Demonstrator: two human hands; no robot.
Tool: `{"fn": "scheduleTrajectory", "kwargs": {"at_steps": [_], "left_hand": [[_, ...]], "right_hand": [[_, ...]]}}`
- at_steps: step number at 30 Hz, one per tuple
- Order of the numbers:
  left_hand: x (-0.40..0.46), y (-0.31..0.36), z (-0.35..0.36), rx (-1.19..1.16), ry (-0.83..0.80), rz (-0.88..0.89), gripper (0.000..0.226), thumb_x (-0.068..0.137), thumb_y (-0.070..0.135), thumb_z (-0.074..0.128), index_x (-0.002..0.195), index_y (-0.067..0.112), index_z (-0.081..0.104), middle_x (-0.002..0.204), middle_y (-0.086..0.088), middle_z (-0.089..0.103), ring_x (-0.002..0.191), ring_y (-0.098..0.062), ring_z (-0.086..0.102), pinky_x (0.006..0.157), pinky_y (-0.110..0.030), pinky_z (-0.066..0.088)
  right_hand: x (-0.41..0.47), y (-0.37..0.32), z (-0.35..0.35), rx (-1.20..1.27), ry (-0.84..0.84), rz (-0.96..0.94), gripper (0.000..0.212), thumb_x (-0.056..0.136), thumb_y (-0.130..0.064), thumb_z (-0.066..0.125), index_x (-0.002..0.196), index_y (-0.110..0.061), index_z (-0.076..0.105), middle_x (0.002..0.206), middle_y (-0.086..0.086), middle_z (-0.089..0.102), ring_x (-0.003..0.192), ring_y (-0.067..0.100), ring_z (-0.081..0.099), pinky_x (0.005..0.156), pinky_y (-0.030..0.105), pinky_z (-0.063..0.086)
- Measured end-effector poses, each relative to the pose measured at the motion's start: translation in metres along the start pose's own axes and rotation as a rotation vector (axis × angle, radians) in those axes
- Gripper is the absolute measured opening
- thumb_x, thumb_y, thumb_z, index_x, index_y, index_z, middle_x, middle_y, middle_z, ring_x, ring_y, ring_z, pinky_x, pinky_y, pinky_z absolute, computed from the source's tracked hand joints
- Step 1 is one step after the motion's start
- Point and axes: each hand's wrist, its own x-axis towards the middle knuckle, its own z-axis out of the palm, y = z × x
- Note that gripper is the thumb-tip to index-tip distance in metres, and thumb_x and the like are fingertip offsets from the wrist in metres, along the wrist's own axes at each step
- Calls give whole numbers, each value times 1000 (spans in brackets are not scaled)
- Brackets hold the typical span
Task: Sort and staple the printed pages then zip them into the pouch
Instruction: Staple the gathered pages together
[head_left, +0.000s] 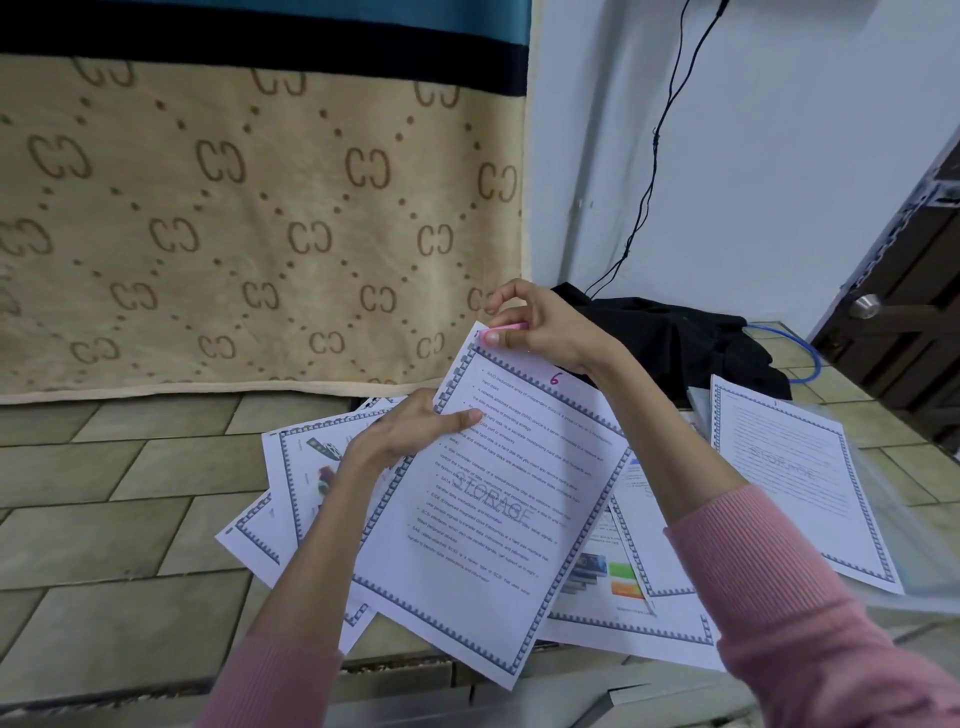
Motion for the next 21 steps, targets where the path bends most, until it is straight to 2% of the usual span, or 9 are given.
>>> {"fn": "scheduleTrajectory", "kwargs": {"at_steps": [2,4,6,8,12,17,19,21], "left_hand": [[0,3,1,-39,48,54,20,88,31,61,108,24,63,104,4,71,93,-12,69,79,-28,55],[3,7,1,-217,189,128,22,91,24,58,111,19,65,98,6,72,87,-7,70,72,-20,55],[8,11,1,-343,301,160,24,91,18,57,114,14,65,91,8,73,82,-5,69,70,-17,55],[12,12,2,-336,353,155,25,90,17,60,113,11,67,87,7,74,79,-8,69,73,-20,56],[13,11,4,-373,463,127,19,81,19,70,99,12,73,96,-7,74,85,-13,69,87,-30,54],[16,11,2,-380,504,105,18,64,30,81,80,21,76,89,-1,75,93,-15,69,95,-32,50],[15,12,2,-404,512,99,22,65,28,81,83,18,76,86,1,75,91,-13,69,94,-30,51],[15,11,1,-414,493,94,26,66,29,81,88,16,75,87,1,75,93,-13,69,92,-28,51]], "right_hand": [[1,3,1,28,23,-4,29,82,-8,70,94,-18,46,83,3,65,73,12,63,61,18,51],[2,6,3,34,25,-6,30,81,-7,71,90,-18,44,87,8,68,79,19,65,69,25,52],[2,10,7,26,13,-4,32,81,-6,71,86,-17,41,95,16,69,81,20,65,69,23,50],[3,14,12,42,11,5,33,81,-6,71,84,-17,39,100,20,69,78,16,65,64,17,48],[6,17,17,21,-4,20,32,83,-10,70,81,-18,38,105,19,69,88,19,64,87,33,46],[7,17,22,-54,-44,26,27,88,-15,65,85,-19,39,92,0,71,95,19,64,94,43,46],[7,17,21,-50,-48,31,24,90,-14,62,86,-19,40,93,-2,70,94,16,64,91,39,48],[8,18,20,17,-65,39,20,92,-7,56,87,-19,40,99,0,68,91,12,64,85,27,47]]}}
